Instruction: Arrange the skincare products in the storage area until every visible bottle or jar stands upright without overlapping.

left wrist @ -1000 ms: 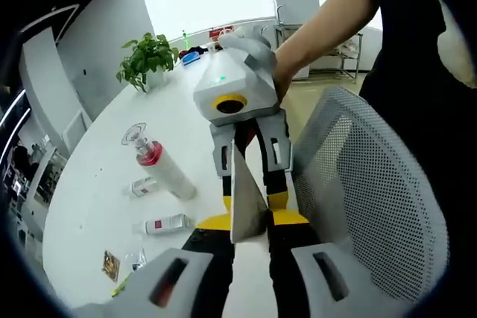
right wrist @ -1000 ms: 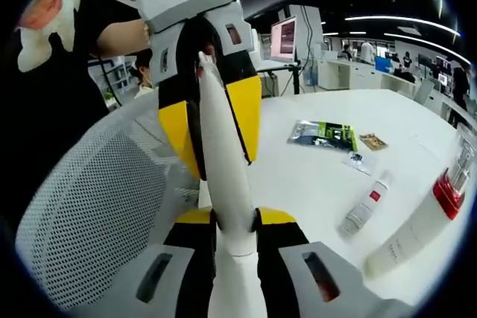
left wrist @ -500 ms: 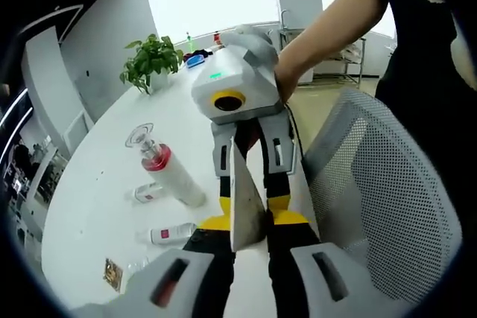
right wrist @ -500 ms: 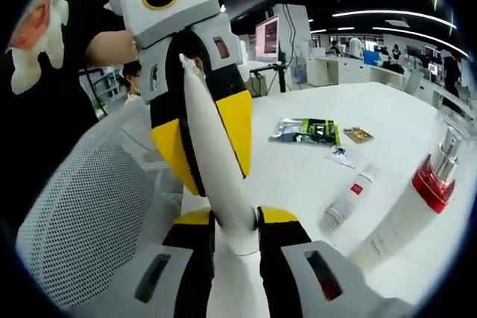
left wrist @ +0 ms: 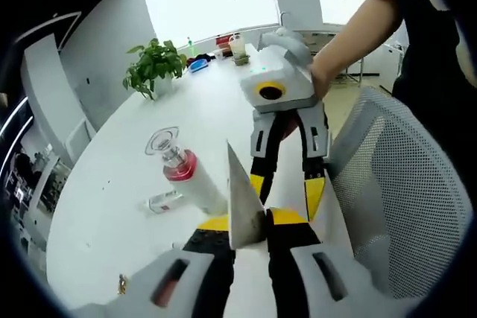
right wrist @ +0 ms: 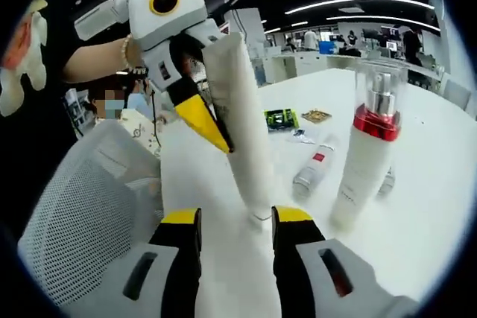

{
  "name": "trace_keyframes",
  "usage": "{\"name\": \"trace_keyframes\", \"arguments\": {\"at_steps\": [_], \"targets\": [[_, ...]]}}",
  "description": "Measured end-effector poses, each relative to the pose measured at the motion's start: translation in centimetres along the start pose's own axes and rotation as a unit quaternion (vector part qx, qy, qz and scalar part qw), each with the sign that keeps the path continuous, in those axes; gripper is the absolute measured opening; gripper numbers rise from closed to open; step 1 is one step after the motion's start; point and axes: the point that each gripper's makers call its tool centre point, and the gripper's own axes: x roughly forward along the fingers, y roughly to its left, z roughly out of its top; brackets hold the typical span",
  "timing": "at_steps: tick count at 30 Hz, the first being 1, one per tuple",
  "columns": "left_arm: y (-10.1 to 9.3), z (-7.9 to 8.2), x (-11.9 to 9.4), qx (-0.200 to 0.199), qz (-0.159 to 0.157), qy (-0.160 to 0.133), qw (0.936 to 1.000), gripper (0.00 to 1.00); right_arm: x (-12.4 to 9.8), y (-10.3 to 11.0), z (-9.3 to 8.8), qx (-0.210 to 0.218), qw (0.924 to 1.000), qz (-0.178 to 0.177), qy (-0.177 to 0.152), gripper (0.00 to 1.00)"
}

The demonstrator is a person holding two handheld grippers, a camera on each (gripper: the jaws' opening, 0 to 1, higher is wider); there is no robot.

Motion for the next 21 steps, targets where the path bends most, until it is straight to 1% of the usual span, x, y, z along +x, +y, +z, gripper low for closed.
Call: {"name": "trace_keyframes", "arguments": {"at_steps": [2, 4, 8, 11, 15, 21], "targets": [[0.7, 0.0, 0.1, 0.002, 0.002, -0.001, 1.0000, 0.20, -0.4, -0.1, -0.1, 0.014, 0.9998, -0.010, -0.010, 0.41], [1.4, -0.1, 0.2, 0.003, 0.003, -0.002, 1.0000, 0.20, -0.7, -0.1, -0.4, 0.025, 0.9994, -0.018, -0.013, 0.43], [2.8, -0.1, 0.6, 0.008, 0.008, -0.005, 0.9999, 0.20, -1.5, -0.6, -0.7, 0.044, 0.9978, -0.043, -0.024, 0.52], [3.9, -0.2, 0.7, 0.010, 0.011, -0.008, 0.9999, 0.20, -1.9, -0.8, -1.0, 0.054, 0.9967, -0.054, -0.027, 0.56], [5.4, -0.4, 1.1, 0.010, 0.016, -0.011, 0.9998, 0.20, -2.3, -0.9, -1.4, 0.061, 0.9957, -0.065, -0.024, 0.57], [6.1, 0.0, 1.5, 0.004, 0.013, -0.021, 0.9997, 0.20, -2.7, -1.0, -1.6, 0.073, 0.9940, -0.075, -0.030, 0.58]]}}
